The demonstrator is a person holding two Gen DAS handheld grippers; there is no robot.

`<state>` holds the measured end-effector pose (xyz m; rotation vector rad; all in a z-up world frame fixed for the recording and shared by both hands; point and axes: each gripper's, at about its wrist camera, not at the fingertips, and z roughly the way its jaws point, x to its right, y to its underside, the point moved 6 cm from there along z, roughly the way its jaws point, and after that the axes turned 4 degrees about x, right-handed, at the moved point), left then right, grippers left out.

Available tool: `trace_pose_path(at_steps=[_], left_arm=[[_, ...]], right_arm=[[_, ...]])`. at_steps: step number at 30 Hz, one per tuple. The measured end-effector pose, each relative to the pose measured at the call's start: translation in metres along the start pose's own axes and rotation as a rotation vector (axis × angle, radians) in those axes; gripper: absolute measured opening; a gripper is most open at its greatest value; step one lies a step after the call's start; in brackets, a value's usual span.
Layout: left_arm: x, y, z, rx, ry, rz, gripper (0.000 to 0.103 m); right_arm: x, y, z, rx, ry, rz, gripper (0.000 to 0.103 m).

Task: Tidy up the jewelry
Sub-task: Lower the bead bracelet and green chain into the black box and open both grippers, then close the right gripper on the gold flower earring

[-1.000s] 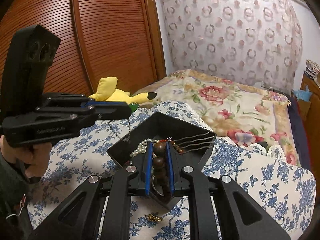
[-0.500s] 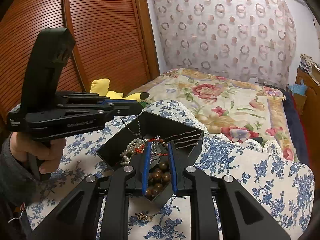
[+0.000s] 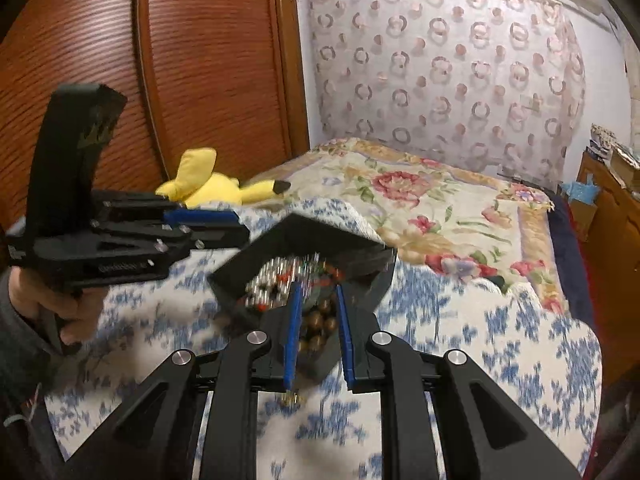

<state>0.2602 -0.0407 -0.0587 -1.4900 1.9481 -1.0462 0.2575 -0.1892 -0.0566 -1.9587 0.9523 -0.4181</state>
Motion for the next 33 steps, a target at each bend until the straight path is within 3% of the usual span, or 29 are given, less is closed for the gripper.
trace_pose_path(at_steps=[15,17,20,29,31,33], left_arm=[[0.02,0.068,-0.022,-0.057,0.037,-0.009,0.03],[0.02,0.074,-0.022,-0.064,0.036,-0.011,0.033],[0.019,0.083,-0.02,-0.082,0.026,-0.004,0.04],[0.014,0.101,-0.013,-0.118,-0.005,-0.008,0.064],[0.014,0.103,-0.011,-0.12,-0.008,-0.007,0.074],[0.013,0.104,-0.01,-0.128,-0.011,-0.004,0.08]], right_arm=[[-0.043,0.095,-0.02,-0.14,-0.023,0.032,0.019],[-0.048,0.1,-0.019,-0.15,-0.024,0.03,0.027],[-0.053,0.106,-0.016,-0.164,-0.02,0.021,0.035],[-0.061,0.115,-0.004,-0.228,-0.011,-0.035,0.035],[-0.062,0.116,-0.004,-0.23,-0.008,-0.048,0.035],[-0.062,0.117,-0.004,-0.232,0.002,-0.064,0.028]])
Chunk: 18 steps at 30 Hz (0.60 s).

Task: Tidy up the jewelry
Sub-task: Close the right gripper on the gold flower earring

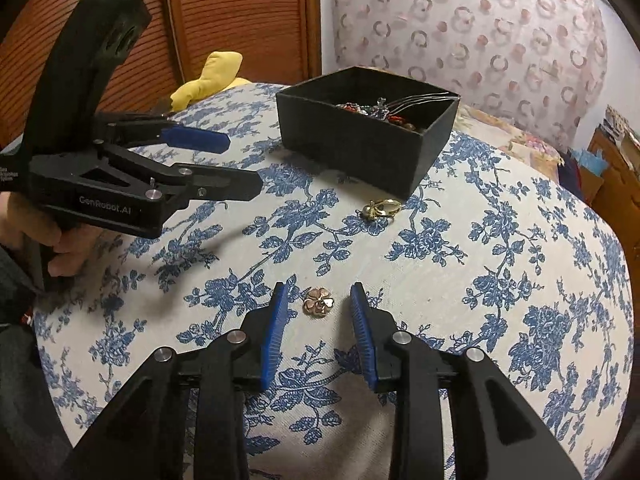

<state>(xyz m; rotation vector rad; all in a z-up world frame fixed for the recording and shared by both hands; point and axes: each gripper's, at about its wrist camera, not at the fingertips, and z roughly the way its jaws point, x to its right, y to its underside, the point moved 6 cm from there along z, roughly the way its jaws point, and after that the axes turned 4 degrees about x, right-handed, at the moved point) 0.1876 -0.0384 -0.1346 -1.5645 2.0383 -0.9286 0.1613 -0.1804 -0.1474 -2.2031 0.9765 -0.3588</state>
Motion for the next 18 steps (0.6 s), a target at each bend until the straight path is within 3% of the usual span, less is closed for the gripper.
trace_pose_path(at_steps=[1,18], left_arm=[[0.0,0.001,0.002,-0.005,-0.002,0.001,0.082],[0.038,-0.018,0.027,-0.042,0.06,0.071,0.083]], right_arm=[[0.001,0.0,0.0,0.0,0.006,-0.005,0.017],[0.047,0.003,-0.028,0.071,0.054,0.087,0.017]])
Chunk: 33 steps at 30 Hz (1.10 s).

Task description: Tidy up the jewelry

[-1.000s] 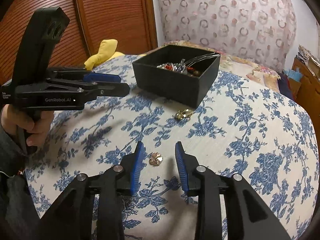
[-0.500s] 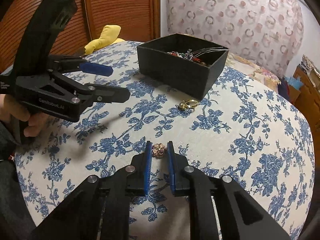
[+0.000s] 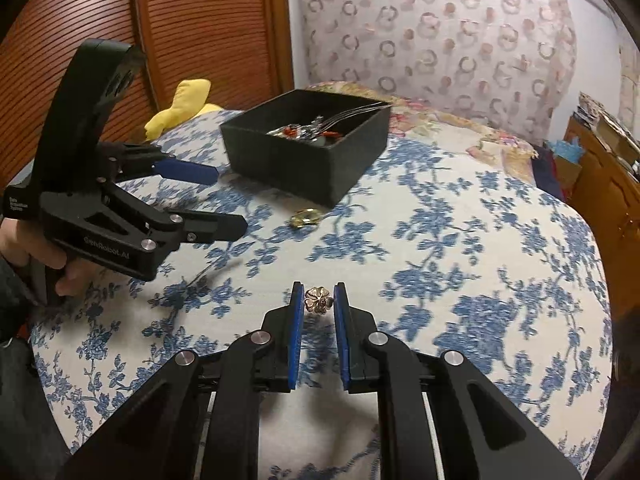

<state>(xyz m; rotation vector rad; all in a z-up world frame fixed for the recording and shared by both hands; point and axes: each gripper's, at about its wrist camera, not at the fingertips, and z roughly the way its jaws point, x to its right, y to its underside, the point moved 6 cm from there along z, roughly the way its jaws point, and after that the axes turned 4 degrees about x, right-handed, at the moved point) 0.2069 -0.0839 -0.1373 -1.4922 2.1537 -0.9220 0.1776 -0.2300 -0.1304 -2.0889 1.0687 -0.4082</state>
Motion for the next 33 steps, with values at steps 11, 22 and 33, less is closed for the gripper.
trace_pose_path(at_steps=[11,22,33], left_arm=[[0.037,-0.024,0.016,-0.009,0.048,0.099,0.073],[0.043,-0.026,0.037,-0.058,0.045,0.132,0.01],[0.035,-0.043,0.002,0.035,0.064,0.099,0.009]], right_arm=[[0.019,0.001,-0.007,0.026,0.006,0.034,0.017],[0.026,0.004,-0.009,0.029,0.01,0.04,0.017],[0.028,-0.013,-0.009,0.044,0.02,0.025,0.017]])
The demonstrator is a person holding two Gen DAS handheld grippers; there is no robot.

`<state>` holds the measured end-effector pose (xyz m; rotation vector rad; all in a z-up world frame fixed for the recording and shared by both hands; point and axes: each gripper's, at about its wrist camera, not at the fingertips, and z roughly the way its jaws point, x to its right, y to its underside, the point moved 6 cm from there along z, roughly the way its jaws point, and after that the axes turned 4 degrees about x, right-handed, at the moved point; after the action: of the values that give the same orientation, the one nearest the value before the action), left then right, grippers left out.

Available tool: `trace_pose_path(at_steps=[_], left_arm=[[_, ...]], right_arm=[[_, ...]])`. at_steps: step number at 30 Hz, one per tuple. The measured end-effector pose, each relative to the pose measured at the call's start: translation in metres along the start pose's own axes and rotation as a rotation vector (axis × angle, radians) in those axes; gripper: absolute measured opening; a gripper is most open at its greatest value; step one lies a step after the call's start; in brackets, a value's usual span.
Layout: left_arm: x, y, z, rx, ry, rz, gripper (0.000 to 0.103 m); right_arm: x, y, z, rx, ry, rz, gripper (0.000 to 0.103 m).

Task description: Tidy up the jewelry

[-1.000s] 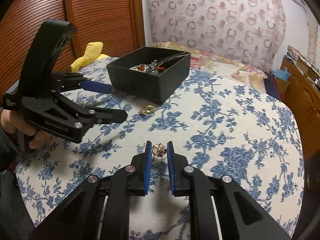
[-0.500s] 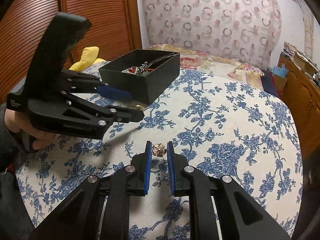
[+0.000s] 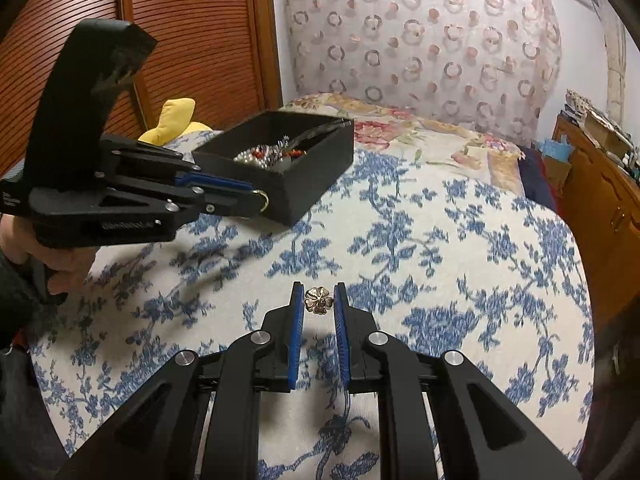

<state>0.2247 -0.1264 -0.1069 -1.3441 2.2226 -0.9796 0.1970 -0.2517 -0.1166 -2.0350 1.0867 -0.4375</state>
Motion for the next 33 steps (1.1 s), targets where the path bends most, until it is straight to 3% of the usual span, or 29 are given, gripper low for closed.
trace_pose_path(at_steps=[9,24,26,28,33], left_arm=[[-0.024,-0.02,-0.021,0.065,-0.039,-0.031,0.009],[-0.079,-0.027,-0.028,0.106,-0.12,-0.124,0.01],[-0.085,-0.027,-0.03,0.112,-0.126,-0.138,0.014],[-0.09,-0.026,-0.034,0.122,-0.137,-0.147,0.027],[-0.1,-0.022,-0.042,0.135,-0.164,-0.169,0.047]], right_arm=[[-0.008,-0.032,0.001,0.044,-0.012,-0.04,0.017],[-0.019,-0.08,0.029,0.073,-0.055,-0.06,0.017],[-0.02,-0.084,0.035,0.073,-0.057,-0.059,0.017],[-0.022,-0.089,0.04,0.071,-0.056,-0.059,0.017],[-0.026,-0.097,0.053,0.065,-0.061,-0.057,0.017]])
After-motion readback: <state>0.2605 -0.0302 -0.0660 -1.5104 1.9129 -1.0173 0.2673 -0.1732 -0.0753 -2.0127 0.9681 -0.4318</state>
